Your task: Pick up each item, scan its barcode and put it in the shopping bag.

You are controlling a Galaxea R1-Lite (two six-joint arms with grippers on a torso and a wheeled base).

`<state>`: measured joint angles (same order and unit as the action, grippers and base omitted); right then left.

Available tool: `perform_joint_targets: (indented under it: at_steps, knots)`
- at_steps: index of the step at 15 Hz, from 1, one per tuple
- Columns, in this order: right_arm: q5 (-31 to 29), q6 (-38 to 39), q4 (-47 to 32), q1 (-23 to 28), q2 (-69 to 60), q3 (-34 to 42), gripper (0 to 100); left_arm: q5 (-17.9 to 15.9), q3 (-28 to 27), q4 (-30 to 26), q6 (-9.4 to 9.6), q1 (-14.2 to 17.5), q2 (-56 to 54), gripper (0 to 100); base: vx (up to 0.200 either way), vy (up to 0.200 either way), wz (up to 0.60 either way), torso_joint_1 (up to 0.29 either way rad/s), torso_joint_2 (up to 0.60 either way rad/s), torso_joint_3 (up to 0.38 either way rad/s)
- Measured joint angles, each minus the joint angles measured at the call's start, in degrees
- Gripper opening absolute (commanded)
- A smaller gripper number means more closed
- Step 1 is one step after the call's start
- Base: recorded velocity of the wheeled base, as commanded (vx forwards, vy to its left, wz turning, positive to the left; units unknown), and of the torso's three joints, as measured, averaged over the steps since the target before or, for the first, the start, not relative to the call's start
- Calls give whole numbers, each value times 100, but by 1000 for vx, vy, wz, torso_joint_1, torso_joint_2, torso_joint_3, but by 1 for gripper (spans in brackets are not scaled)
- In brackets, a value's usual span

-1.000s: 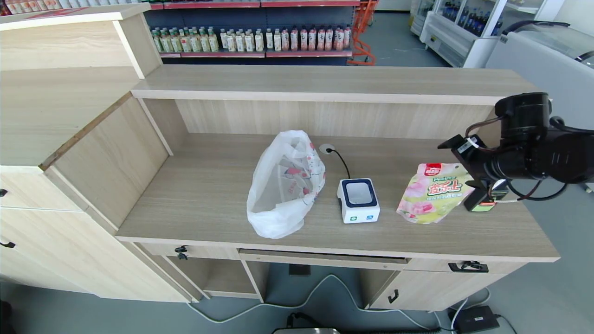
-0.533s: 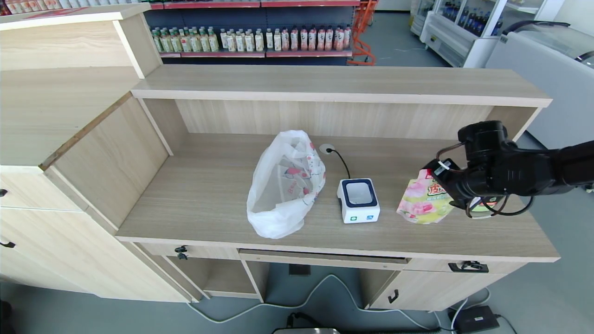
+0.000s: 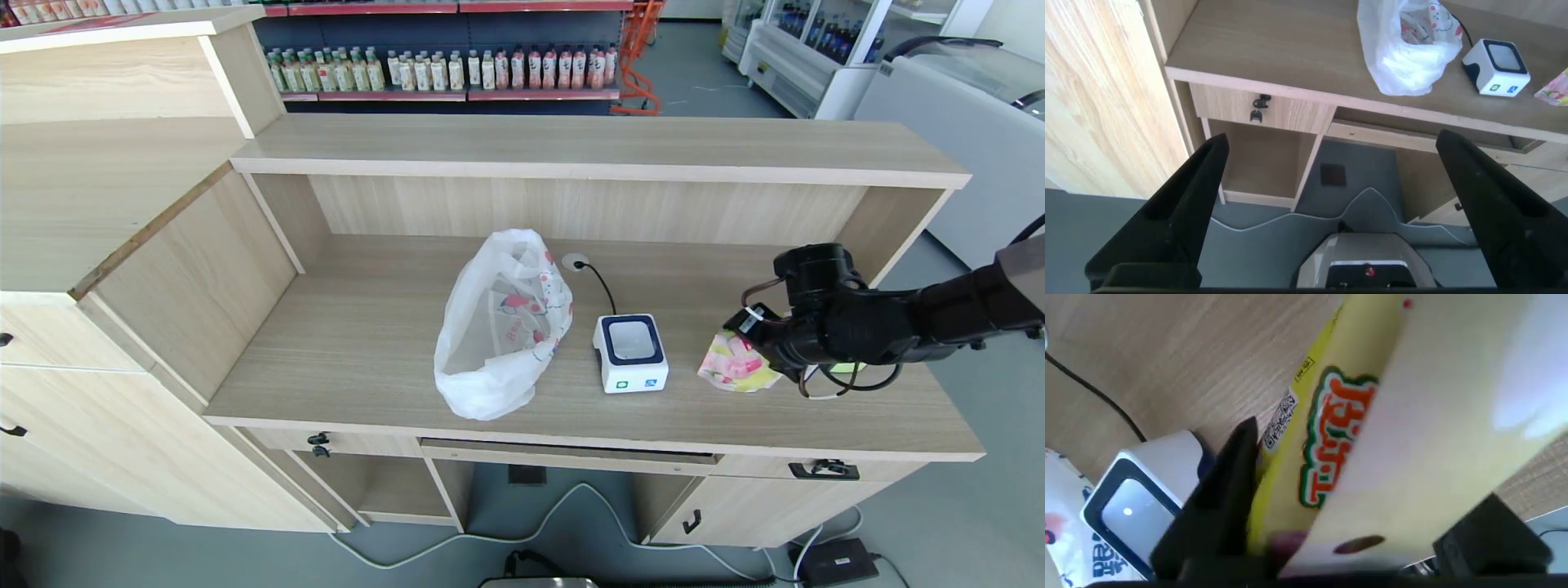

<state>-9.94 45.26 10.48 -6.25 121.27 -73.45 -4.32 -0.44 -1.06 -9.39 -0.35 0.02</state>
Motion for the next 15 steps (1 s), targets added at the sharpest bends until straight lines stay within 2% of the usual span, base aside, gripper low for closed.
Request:
perform_joint_targets:
  at_steps: [7,10,11,12,15]
  knots:
    - [-311,-1359,46,48,201,73,0,0,0,0,2,0,0,100,0,0,0,0,0,0]
    - [-311,-1770,323,100,48,143,0,0,0,0,0,0,0,100,0,0,0,0,0,0]
    - [-144,-1899,449,140,-99,157,0,0,0,2,0,0,0,100,0,0,0,0,0,0]
    - [347,-2007,511,188,-335,176,0,0,0,0,0,0,0,100,0,0,0,0,0,0]
    - [2480,-2214,311,430,-1320,101,0,0,0,2,0,0,0,100,0,0,0,0,0,0]
